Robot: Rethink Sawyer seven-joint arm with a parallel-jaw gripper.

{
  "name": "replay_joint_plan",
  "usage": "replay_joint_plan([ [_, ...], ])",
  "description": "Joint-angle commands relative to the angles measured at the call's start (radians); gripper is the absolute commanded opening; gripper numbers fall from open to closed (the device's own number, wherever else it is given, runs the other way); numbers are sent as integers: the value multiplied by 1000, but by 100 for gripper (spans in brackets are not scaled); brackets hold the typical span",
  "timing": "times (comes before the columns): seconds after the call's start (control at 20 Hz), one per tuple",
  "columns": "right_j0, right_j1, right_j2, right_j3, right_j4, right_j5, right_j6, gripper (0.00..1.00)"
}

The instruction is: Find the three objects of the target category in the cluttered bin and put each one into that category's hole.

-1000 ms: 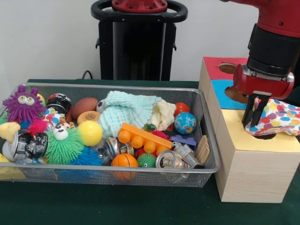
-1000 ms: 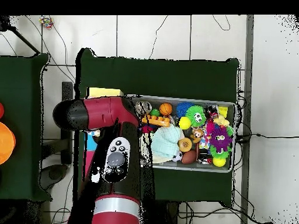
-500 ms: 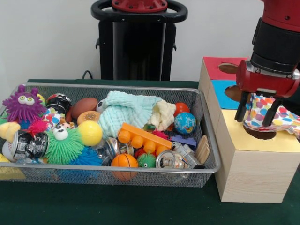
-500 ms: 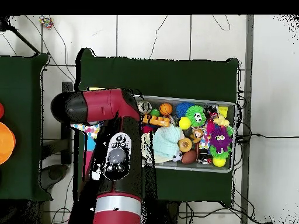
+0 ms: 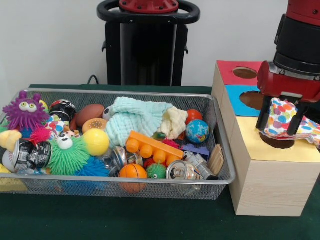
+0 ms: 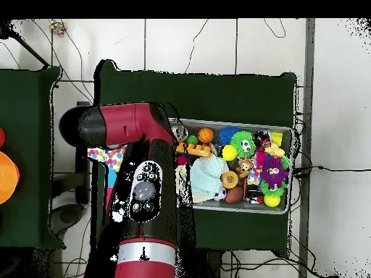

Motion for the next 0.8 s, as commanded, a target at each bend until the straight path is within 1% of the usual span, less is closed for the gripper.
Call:
replay_joint_plan([
  [0.05, -54, 28, 41, -44, -33, 156, 1, 100],
  [0.1, -62, 19, 46, -30, -32, 152, -7, 100],
  [0.45, -64, 15, 50, -55, -39, 196, -19, 100],
  [0.55, -62, 11, 56, -51, -42, 188, -24, 100],
  [0.65, -68, 3, 65, -55, -53, 188, -59, 100],
  [0.7, -61, -7, 62, -40, -60, 177, -59, 100],
  [0.8, -55, -17, 52, -69, -72, 202, -69, 100],
])
